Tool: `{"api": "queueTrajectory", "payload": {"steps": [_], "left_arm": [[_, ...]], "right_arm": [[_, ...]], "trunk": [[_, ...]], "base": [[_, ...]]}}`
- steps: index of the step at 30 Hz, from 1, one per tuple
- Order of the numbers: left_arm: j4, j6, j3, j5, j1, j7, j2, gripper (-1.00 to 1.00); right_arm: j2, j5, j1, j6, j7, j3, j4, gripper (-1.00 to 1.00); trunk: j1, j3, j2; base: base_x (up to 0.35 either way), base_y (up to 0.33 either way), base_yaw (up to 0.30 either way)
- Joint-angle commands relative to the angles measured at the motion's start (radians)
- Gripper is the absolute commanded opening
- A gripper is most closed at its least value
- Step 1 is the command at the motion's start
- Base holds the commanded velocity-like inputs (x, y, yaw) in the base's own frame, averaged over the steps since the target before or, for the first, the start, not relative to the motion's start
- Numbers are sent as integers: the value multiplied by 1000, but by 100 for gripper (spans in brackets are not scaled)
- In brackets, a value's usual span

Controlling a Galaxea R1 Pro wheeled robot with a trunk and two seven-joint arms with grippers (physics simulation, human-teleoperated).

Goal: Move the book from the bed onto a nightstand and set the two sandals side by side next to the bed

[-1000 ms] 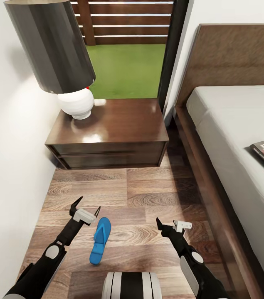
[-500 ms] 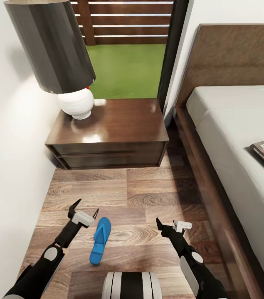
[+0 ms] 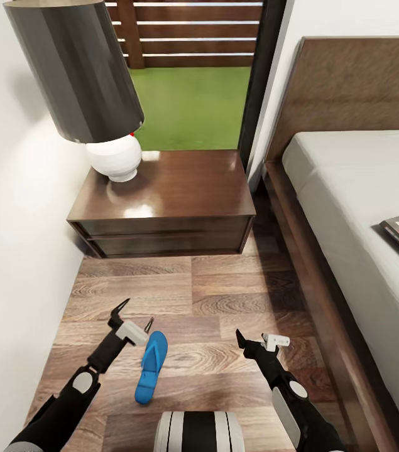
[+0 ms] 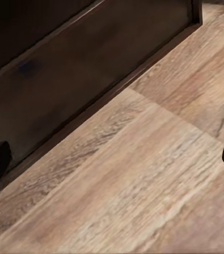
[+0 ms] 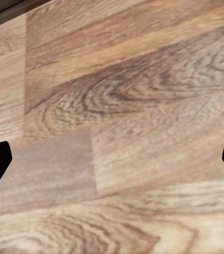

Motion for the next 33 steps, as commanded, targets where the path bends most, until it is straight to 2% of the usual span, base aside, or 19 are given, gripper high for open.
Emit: {"api": "queueTrajectory", "payload": {"steps": [1, 2, 3, 4, 5, 6, 9, 10, 12, 13, 15, 19, 25, 27, 28, 30, 31, 32, 33], "left_arm": [[0, 0, -1, -21, -1, 20, 0, 100], [0, 11, -1, -57, -2, 62, -1, 100], [0, 19, -1, -76, -2, 83, -1, 100], [1, 53, -4, -136, -3, 136, -3, 100], [1, 65, -4, -157, -3, 149, -4, 100], [2, 88, -6, -200, -3, 168, -10, 100], [3, 139, -9, -372, -3, 193, -31, 100], [3, 144, -10, -406, -3, 195, -33, 100], [1, 154, -11, -547, -3, 201, -38, 100], [-1, 158, -10, -674, -3, 204, -38, 100], [-2, 158, -10, -800, -4, 206, -37, 100], [-41, 158, -10, -880, -6, 206, -44, 100], [-104, 162, -11, -906, -7, 186, -83, 100], [-155, 181, -11, -935, -8, 133, -91, 100], [-174, 198, -11, -963, -11, 99, -92, 100], [-213, 221, -11, -1064, -27, 26, -94, 100], [-222, 224, -11, -1096, -31, 10, -94, 100], [-240, 227, -11, -1163, -37, -17, -95, 100], [-264, 230, -11, -1264, -43, -50, -95, 100]], "right_arm": [[1, -10, 0, -1, 9, -3, 1, 100], [1, -10, 0, -1, 9, -3, 2, 100], [1, -10, 0, -1, 9, -3, 2, 100], [1, -10, 0, -1, 9, -3, 2, 100], [1, -10, 0, -1, 9, -3, 2, 100], [1, -10, 0, -1, 9, -3, 2, 100], [1, -10, 0, -1, 9, -3, 3, 100], [1, -10, 0, -1, 9, -3, 3, 100], [1, -10, 0, -1, 9, -3, 3, 100], [1, -9, 0, -1, 9, -3, 3, 100], [1, -9, 0, -1, 9, -2, 3, 100], [1, -9, 0, -1, 9, -2, 3, 100], [1, -9, 0, -1, 9, -1, 3, 100], [1, -9, 0, -1, 9, -1, 3, 100], [1, -9, 0, -1, 9, -1, 3, 100], [1, -9, 0, -1, 9, -1, 3, 100], [1, -9, 0, -1, 9, -1, 3, 100], [1, -9, 0, -1, 9, -1, 3, 100], [1, -9, 0, -1, 9, -1, 3, 100]], "trunk": [[0, -1, 0], [0, -1, 0], [0, -1, 0], [0, -1, 0], [0, -1, 0], [0, -1, 0], [0, -1, 0], [0, -1, 0], [0, -1, 0], [0, -1, 0], [0, -1, 0], [0, -1, 0], [0, -1, 0], [0, -1, 0], [0, -1, 0], [0, -1, 0], [0, -1, 0], [0, -1, 0], [0, -1, 0]], "base": [[1, 0, 0], [0, 0, 0], [0, 0, 0], [0, 0, 0], [0, 0, 0], [0, 0, 0], [0, 0, 0], [0, 0, 0], [0, 0, 0], [0, 0, 0], [0, 0, 0], [0, 0, 0], [0, 0, 0], [0, 0, 0], [0, 0, 0], [0, 0, 0], [0, 0, 0], [0, 0, 0], [0, 0, 0]]}}
